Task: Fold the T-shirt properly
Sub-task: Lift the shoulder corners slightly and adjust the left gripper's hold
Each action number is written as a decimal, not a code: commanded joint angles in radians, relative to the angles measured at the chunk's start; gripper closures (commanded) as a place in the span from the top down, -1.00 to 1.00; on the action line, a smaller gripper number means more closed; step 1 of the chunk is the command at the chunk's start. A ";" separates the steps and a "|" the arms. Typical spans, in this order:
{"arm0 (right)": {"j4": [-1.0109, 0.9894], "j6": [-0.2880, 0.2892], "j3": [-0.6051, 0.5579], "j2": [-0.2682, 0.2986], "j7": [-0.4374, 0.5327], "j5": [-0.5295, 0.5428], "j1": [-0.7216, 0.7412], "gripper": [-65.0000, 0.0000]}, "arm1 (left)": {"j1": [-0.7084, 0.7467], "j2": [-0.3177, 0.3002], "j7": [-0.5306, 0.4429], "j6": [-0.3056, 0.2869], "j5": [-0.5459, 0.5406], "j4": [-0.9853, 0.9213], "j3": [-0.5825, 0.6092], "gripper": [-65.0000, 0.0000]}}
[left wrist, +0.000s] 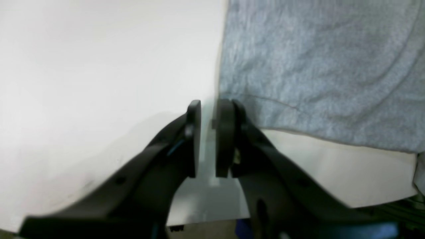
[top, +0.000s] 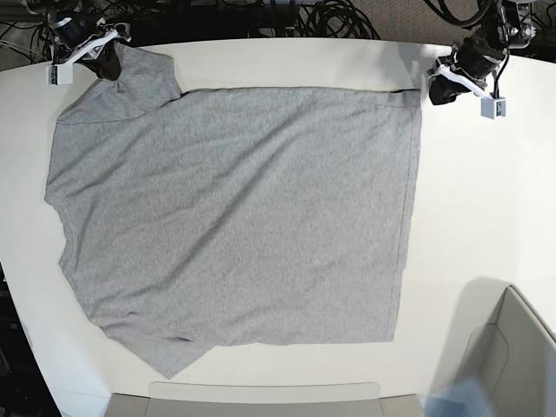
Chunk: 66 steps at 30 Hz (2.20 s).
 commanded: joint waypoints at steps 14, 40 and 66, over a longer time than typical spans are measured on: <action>0.009 0.007 0.006 0.011 0.016 0.011 -0.010 -1.00 | -0.095 -0.051 0.050 -0.006 -0.014 -0.137 0.069 -0.72; 0.009 0.007 0.001 0.011 0.016 0.009 -0.010 -1.00 | -0.162 -0.051 0.065 -0.014 -0.016 -0.171 0.172 -0.72; 0.009 0.007 0.001 0.027 -0.007 0.008 -0.004 -1.00 | -0.168 -0.050 0.056 -0.068 -0.022 -0.086 0.175 -0.45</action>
